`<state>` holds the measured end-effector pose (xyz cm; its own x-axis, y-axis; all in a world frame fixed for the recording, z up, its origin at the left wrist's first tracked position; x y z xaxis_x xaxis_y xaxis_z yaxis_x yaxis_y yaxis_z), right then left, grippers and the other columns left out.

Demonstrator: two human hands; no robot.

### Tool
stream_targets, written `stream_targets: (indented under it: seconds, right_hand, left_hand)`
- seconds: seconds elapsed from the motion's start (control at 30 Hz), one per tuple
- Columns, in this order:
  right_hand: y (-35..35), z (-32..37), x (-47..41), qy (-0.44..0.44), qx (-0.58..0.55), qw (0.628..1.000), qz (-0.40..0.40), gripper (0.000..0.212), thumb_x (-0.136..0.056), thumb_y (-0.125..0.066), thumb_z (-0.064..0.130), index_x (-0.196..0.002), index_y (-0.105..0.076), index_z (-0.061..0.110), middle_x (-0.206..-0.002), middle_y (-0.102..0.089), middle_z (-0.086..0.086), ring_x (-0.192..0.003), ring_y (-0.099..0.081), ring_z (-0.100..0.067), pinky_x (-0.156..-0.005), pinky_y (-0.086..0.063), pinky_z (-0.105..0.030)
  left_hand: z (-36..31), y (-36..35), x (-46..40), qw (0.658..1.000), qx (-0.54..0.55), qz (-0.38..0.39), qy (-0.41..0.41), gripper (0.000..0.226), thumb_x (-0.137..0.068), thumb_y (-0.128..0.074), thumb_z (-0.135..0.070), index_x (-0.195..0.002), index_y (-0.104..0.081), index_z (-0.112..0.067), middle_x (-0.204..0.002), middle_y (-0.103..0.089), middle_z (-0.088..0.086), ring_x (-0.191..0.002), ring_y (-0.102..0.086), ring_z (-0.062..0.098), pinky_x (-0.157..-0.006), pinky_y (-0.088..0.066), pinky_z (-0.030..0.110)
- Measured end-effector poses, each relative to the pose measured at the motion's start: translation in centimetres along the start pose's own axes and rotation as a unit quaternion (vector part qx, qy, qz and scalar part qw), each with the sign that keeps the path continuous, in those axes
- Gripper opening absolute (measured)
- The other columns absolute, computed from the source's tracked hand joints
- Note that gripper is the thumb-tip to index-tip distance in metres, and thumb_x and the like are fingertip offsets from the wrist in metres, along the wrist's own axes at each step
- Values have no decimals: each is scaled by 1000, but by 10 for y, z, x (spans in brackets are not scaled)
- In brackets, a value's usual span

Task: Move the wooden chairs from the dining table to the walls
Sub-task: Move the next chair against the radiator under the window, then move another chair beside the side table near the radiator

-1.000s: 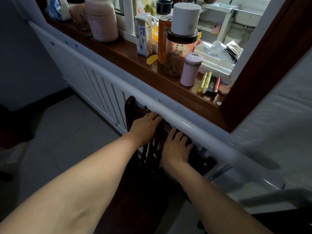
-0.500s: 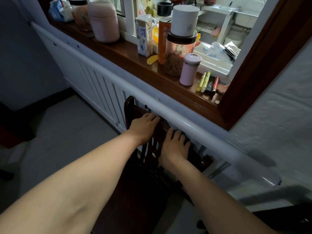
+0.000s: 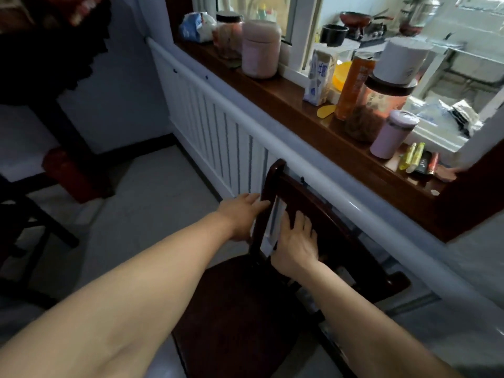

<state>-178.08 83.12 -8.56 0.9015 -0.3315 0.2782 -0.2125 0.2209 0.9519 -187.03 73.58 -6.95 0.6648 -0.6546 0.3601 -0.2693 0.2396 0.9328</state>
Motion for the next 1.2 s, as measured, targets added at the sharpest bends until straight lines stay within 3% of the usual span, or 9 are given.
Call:
stream_targets:
  seconds: [0.3,0.67,0.9,1.2]
  right_hand:
    - [-18,179,29,122,37,991,31,92,-84,-62,29,-152,-1,15,-155,-4,-20,-144,-7,-37,-117,-17,-47]
    - [-59,405,68,242,75,965,63,98,-84,-65,33,-153,1,14,-158,0,-20,-146,-3,-35,-117,-18,-43]
    - [-74,509,87,331,103,935,77,100,-81,-67,46,-153,-5,14,-156,-6,-20,-145,-10,-34,-116,-24,-43]
    - [-74,617,68,427,104,895,78,88,-84,-65,41,-150,-12,16,-151,-16,-17,-140,-18,-33,-114,-28,-42]
  left_hand:
    - [157,-30,126,990,79,-10,116,85,-88,-60,-12,-153,-7,-30,-163,-3,-1,-150,-3,20,-119,-15,45]
    - [363,-96,309,955,144,-22,259,81,-88,-60,-30,-153,-12,-25,-161,-15,-2,-148,-16,18,-117,-18,50]
    - [428,-128,397,919,190,-17,344,83,-89,-61,-30,-153,-9,-26,-161,-14,-1,-147,-20,21,-114,-22,45]
    - [501,-137,438,878,214,-27,428,86,-87,-63,-34,-153,-8,-26,-161,-15,1,-147,-20,23,-113,-24,46]
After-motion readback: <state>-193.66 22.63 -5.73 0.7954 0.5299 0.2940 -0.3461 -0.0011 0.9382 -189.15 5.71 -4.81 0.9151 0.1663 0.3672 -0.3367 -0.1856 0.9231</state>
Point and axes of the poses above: each hand's wrist, its own x-axis away from the middle knuckle, its own y-axis out of the back of the hand, z = x × y, the point moved 4 cm from there along -x, towards the middle knuckle
